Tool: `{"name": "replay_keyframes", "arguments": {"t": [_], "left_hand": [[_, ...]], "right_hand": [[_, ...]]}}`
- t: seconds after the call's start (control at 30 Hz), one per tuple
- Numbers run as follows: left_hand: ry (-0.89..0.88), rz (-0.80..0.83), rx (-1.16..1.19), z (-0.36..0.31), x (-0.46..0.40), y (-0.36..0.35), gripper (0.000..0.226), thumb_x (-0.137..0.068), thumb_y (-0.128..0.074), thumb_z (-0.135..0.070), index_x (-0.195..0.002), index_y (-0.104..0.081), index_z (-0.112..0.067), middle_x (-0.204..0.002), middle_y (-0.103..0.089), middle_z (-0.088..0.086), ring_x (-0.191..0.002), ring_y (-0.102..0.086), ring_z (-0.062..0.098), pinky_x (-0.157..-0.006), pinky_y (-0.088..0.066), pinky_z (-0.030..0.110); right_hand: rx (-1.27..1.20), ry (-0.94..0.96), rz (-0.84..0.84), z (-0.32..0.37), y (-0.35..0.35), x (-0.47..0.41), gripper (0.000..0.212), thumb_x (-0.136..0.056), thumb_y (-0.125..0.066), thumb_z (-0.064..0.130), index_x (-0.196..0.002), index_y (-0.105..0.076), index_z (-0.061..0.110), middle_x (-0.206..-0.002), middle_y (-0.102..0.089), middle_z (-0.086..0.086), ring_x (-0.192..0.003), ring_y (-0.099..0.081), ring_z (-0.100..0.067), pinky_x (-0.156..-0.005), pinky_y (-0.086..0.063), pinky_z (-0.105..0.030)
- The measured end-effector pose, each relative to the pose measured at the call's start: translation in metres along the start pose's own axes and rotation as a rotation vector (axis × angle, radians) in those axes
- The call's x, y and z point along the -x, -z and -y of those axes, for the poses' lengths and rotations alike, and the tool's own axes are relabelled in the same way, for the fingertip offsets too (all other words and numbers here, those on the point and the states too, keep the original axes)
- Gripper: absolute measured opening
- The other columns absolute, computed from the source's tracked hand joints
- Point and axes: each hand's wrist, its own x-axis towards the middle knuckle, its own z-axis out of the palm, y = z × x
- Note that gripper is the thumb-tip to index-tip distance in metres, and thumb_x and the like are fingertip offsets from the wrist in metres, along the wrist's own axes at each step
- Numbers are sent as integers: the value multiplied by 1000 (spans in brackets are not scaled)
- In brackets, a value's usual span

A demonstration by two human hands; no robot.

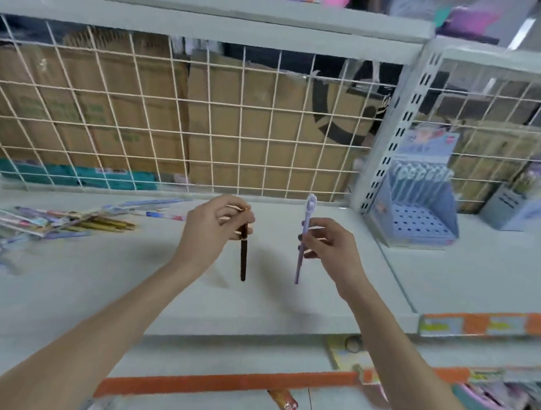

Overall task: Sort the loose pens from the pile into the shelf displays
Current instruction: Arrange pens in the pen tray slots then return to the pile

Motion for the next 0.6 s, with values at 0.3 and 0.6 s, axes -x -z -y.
{"name": "replay_keyframes", "arguments": {"t": [0.3,0.6], "left_hand": [[15,78,9,-3,-32,-118,9,-83,-67,-3,-83,-67,-12,-83,-63,8,-67,-71,27,-63,-58,27],[99,11,16,12,-69,-238,8,-83,-66,-4,-84,-68,-12,-86,-65,13,-67,-71,27,-64,-59,31]], "right_hand": [[-62,29,-196,-26,111,-27,14,-87,-57,-2,-92,-63,10,-76,-63,-8,-71,-65,-19,-63,-55,-24],[-6,126,-289,-41,236,-114,16,-87,-58,1,-98,-59,13,-72,-65,-2,-69,-65,-14,-69,-57,-29]]}}
